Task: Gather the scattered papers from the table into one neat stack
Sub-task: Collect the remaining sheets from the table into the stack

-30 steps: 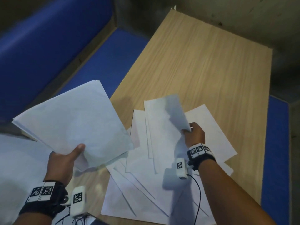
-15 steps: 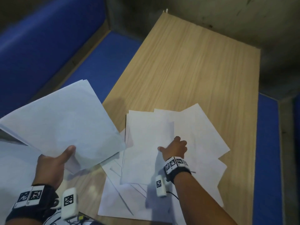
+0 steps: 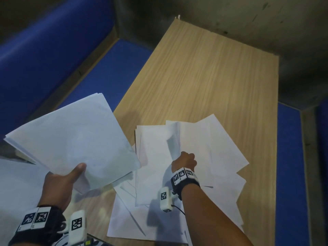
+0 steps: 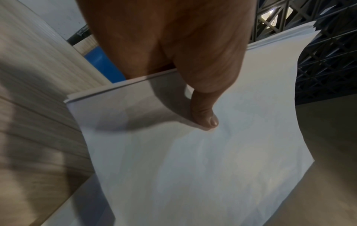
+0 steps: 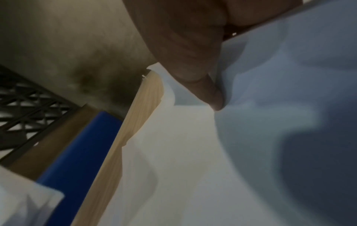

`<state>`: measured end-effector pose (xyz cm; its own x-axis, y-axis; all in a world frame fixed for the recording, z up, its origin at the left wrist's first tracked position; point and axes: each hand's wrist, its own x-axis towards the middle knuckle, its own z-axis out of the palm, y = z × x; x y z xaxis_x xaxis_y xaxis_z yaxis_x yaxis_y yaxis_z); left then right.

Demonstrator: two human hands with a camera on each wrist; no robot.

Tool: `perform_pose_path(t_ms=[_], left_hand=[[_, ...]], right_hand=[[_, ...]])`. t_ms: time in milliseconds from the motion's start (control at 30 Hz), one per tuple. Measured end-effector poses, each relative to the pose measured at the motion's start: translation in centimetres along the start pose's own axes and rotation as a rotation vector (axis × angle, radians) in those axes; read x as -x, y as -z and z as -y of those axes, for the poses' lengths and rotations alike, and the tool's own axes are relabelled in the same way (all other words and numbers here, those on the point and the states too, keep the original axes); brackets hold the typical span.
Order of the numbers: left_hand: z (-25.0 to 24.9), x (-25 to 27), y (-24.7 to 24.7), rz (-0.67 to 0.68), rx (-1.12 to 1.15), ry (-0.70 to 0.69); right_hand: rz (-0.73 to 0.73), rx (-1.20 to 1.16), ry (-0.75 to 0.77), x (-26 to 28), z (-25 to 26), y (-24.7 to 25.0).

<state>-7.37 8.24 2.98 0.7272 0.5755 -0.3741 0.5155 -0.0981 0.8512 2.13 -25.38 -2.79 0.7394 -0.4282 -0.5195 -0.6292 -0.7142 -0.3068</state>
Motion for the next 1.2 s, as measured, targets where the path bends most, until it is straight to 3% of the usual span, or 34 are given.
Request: perform_pose_path(t_ms=[167, 300, 400, 467, 567, 767, 900, 1200], left_hand=[[0.8, -0.3, 0.3, 0.002, 0.008, -0.006], [0.9, -0.5, 0.4, -0.003, 0.003, -0.009], [1.2, -0.9, 0.6, -0.004, -0.002, -0.009], [1.6, -1.3, 0.5, 0.004, -0.002, -0.011], [1.5, -1.2, 0.1, 0.02, 0.024, -0.035], [1.1, -0.9, -1.0, 0.062, 0.042, -0.044], [0.6, -0.4, -1.7, 0.071, 0.036, -0.059], [-0.4, 0.7, -4.5, 0.197, 0.007, -0.026]], right_hand=[[0.006, -0.143, 0.093, 0.6, -0.7, 0.1], [-0.034, -0.349, 0.094, -0.4, -2.7, 3.0], [-0.152, -0.321, 0.02, -2.5, -5.7, 5.2], [-0.209, -0.173, -0.051, -3.8, -7.1, 6.2], [-0.171, -0.046, -0.14, -4.9, -7.8, 6.8], [-0.166, -0.333, -0.149, -5.6, -7.6, 6.8], [-0.149, -0.398, -0.02, -5.0, -7.2, 9.1], [-0.487, -0.773, 0.452, 0.5, -7.4, 20.5]])
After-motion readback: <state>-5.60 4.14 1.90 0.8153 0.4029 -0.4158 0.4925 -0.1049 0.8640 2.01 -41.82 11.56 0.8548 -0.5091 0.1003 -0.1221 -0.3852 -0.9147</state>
